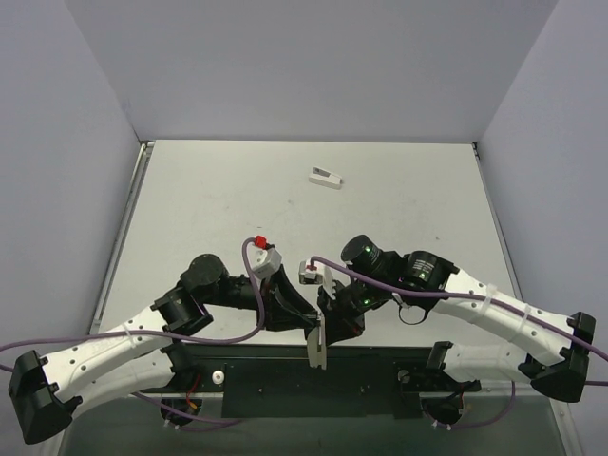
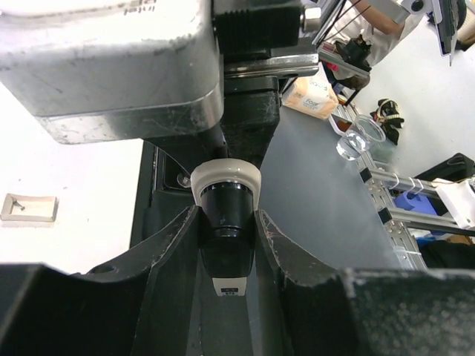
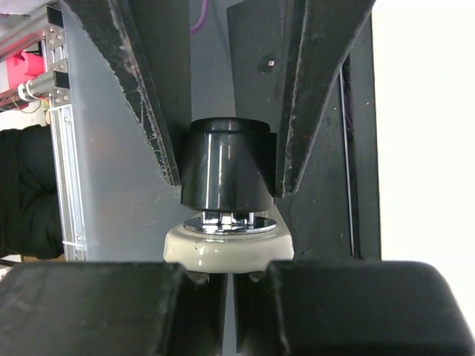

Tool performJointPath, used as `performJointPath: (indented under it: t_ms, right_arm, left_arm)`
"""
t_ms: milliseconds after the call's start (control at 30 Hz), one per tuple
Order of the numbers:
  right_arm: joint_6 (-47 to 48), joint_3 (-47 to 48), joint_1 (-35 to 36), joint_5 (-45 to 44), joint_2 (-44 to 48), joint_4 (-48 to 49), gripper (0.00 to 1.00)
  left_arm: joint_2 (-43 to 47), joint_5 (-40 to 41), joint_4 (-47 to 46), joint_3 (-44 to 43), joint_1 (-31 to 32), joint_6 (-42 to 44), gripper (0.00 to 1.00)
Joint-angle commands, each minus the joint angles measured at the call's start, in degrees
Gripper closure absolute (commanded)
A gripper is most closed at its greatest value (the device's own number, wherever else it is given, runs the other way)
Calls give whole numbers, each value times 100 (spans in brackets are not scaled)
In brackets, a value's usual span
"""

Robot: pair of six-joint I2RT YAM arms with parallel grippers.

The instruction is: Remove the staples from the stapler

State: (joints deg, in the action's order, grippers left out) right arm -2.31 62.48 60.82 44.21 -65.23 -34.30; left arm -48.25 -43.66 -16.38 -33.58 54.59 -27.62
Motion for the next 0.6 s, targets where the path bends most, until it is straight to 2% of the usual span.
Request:
performJointPath:
  t_ms: [0, 267, 400, 567]
  right_arm:
    - [151, -24, 124, -351, 53, 2780, 100]
    - [-252, -771, -87, -1282, 1064, 2824, 100]
    - [-481, -1131, -201, -1625, 1521, 2859, 90]
    - [-806, -1580, -368, -2477, 2206, 2798, 68]
  left_arm:
    - [17, 630, -964, -149, 342, 81, 100]
    - [527, 1298, -489, -236, 342, 344, 100]
    - [650, 1526, -296, -341, 351, 450, 100]
    - [694, 1965, 406, -736, 342, 774, 100]
